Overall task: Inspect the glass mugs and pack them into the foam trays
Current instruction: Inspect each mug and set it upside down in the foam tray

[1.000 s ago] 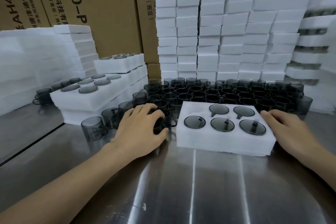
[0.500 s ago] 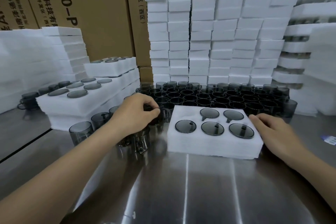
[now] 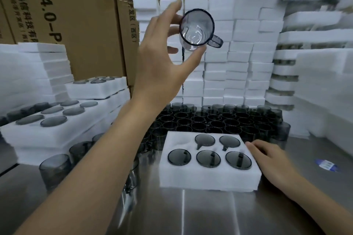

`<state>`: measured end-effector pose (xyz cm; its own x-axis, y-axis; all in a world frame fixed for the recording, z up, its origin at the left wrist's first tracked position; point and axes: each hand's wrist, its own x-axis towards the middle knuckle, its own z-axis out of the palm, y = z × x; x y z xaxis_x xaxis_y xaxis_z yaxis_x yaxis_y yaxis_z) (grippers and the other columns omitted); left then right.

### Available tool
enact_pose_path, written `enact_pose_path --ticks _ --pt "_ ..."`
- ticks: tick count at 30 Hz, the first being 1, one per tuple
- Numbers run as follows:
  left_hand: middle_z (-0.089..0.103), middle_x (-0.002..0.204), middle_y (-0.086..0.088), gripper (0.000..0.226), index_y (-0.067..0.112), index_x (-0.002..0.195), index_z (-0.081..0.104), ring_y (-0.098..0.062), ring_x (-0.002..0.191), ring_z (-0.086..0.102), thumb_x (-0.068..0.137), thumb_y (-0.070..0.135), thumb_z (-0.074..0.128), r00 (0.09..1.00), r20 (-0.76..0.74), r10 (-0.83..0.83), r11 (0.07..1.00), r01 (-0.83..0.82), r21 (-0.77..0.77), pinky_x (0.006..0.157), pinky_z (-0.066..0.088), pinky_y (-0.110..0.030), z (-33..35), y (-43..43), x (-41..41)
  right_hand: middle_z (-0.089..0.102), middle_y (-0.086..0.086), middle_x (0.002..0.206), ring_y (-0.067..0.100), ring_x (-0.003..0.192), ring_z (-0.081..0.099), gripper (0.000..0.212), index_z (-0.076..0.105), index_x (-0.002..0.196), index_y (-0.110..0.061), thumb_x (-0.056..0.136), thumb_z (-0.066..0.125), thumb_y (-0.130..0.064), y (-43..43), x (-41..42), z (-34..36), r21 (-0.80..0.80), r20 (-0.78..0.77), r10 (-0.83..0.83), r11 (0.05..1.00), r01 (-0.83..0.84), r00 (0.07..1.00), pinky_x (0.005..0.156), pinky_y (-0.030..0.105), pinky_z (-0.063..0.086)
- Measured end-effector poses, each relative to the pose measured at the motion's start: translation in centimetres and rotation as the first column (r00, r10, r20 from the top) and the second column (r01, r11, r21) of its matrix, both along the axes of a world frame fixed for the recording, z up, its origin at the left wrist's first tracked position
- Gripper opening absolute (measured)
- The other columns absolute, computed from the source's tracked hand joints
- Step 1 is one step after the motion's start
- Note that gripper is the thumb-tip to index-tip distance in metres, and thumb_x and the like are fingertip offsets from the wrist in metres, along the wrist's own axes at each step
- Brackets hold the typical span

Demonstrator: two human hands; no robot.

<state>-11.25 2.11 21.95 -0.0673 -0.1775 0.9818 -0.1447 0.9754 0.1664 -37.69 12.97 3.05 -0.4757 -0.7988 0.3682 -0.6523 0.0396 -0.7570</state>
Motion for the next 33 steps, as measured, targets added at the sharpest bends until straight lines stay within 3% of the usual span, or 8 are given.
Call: enact_pose_path --ticks 5,9,18,21,23,26,28,33 --pt "0.060 0.123 -0.003 0.055 0.000 0.128 0.063 -0.011 0.110 0.061 0.082 0.018 0.087 0.998 0.039 0.041 0.979 -0.032 -0.202 0.083 0.058 -0.031 -1.4 -0.9 -0.6 0.068 0.002 0.068 0.016 0.063 0.059 0.042 0.069 0.071 -0.021 0.107 0.058 -0.039 -0.5 -0.6 -0.5 0.004 -0.005 0.012 1.000 -0.012 1.000 0.065 0.037 0.044" --pt "0.059 0.117 -0.002 0.054 -0.001 0.122 0.062 -0.011 0.105 0.059 0.078 0.021 0.086 0.993 0.080 0.084 0.976 -0.066 -0.207 0.076 0.048 -0.020 -2.0 -1.1 -0.3 0.068 0.001 0.066 0.011 0.059 0.057 0.040 0.068 0.073 -0.026 0.106 0.056 -0.044 -0.5 -0.5 -0.6 0.016 0.001 0.012 1.000 -0.012 1.000 0.063 0.035 0.043" --pt "0.062 0.115 -0.008 0.053 -0.001 0.120 0.061 -0.020 0.102 0.062 0.080 0.026 0.083 0.991 0.064 0.118 0.981 -0.106 -0.163 0.074 0.040 -0.020 -2.1 -1.4 0.3 0.069 0.001 0.067 0.012 0.061 0.057 0.040 0.071 0.076 -0.020 0.106 0.058 -0.043 -0.1 -0.2 -0.4 0.031 -0.022 0.000 1.000 0.001 1.000 0.064 0.035 0.044" --pt "0.068 0.116 -0.001 0.050 0.008 0.122 0.061 -0.016 0.104 0.066 0.083 0.029 0.084 0.995 -0.003 -0.098 0.994 0.098 0.053 0.071 0.047 -0.030 -1.8 -0.7 -0.2 0.070 -0.001 0.068 0.013 0.061 0.059 0.039 0.072 0.076 -0.023 0.106 0.058 -0.044 -0.1 -0.2 -0.3 0.038 -0.028 -0.009 0.999 0.010 1.000 0.064 0.034 0.045" --pt "0.074 0.112 0.003 0.046 0.017 0.120 0.068 -0.010 0.101 0.068 0.084 0.042 0.079 0.912 -0.176 -0.370 0.835 0.410 0.366 0.074 0.051 -0.031 -0.9 0.0 -0.7 0.070 0.000 0.068 0.014 0.060 0.059 0.039 0.072 0.076 -0.024 0.106 0.058 -0.045 -0.1 -0.2 -0.3 0.036 -0.020 -0.001 0.999 0.001 1.000 0.064 0.035 0.045" --pt "0.081 0.107 0.001 0.053 0.015 0.119 0.077 -0.011 0.088 0.075 0.089 0.059 0.073 0.650 -0.472 -0.596 0.170 0.677 0.716 0.071 0.054 -0.028 -0.2 0.3 -0.8 0.070 0.000 0.068 0.010 0.059 0.057 0.037 0.072 0.078 -0.025 0.105 0.058 -0.046 -0.1 -0.1 -0.3 0.027 -0.010 0.004 1.000 -0.004 1.000 0.063 0.034 0.045" --pt "0.081 0.110 -0.006 0.063 0.005 0.119 0.076 -0.013 0.077 0.073 0.091 0.061 0.074 0.543 -0.585 -0.602 -0.128 0.658 0.742 0.063 0.056 -0.024 -0.5 0.3 -0.6 0.071 -0.001 0.069 0.011 0.060 0.060 0.035 0.073 0.079 -0.029 0.104 0.058 -0.047 0.0 0.0 -0.3 0.030 -0.007 0.004 1.000 -0.004 1.000 0.063 0.033 0.046" --pt "0.081 0.109 -0.008 0.065 0.002 0.122 0.072 -0.011 0.065 0.069 0.093 0.060 0.074 0.536 -0.625 -0.568 -0.282 0.586 0.760 0.056 0.054 -0.023 -1.6 -0.4 -0.9 0.074 -0.002 0.072 0.025 0.072 0.070 0.034 0.074 0.079 -0.029 0.103 0.059 -0.047 0.3 0.2 0.0 0.042 -0.002 0.002 0.999 -0.002 1.000 0.067 0.037 0.053"
